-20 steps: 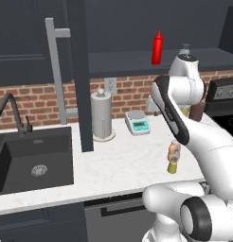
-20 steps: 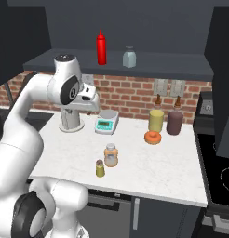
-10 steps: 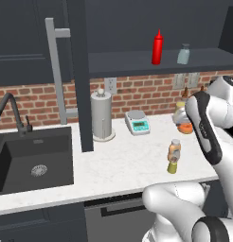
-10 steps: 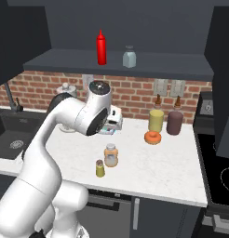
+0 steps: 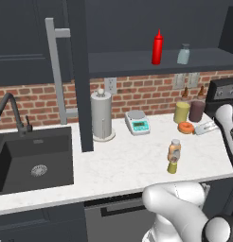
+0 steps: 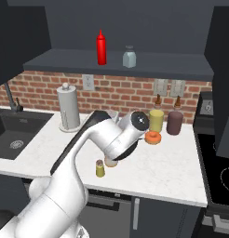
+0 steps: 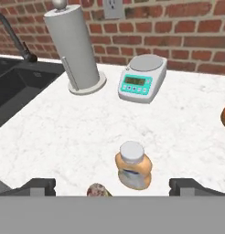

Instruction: Put the shaker and condiment bottle from the counter next to their counterparts in the cabinet.

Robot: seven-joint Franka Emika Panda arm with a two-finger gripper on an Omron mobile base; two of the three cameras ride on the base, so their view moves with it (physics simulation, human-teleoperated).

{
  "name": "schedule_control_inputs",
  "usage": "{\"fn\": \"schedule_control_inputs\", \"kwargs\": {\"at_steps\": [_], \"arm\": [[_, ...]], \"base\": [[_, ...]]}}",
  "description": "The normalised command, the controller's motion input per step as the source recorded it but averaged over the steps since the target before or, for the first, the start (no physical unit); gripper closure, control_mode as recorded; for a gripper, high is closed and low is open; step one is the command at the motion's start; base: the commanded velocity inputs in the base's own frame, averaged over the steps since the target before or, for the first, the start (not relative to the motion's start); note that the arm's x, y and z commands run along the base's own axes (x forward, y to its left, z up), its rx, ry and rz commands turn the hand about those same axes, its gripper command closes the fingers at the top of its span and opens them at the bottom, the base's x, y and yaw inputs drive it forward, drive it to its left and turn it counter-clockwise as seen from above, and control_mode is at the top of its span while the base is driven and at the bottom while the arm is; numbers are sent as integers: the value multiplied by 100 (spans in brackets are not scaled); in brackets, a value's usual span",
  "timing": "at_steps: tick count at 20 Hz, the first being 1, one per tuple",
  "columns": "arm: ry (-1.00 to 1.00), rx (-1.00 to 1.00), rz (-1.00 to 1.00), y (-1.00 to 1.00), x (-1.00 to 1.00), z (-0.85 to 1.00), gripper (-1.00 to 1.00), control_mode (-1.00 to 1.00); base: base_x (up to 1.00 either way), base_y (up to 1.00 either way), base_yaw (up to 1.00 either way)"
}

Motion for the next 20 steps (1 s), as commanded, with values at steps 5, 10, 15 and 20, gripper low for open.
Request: {"fn": "schedule_control_inputs", "kwargs": {"at_steps": [5, 10, 15, 20], "arm": [[-7, 0, 28, -23, 0, -3, -100, -100], [-1, -4, 23, -35, 0, -5, -100, -100], [-4, -3, 25, -26, 0, -12, -100, -100], [-9, 0, 31, -22, 0, -23, -100, -100]], "base": [[0, 0, 0], [0, 0, 0], [0, 0, 0], [0, 0, 0]]}}
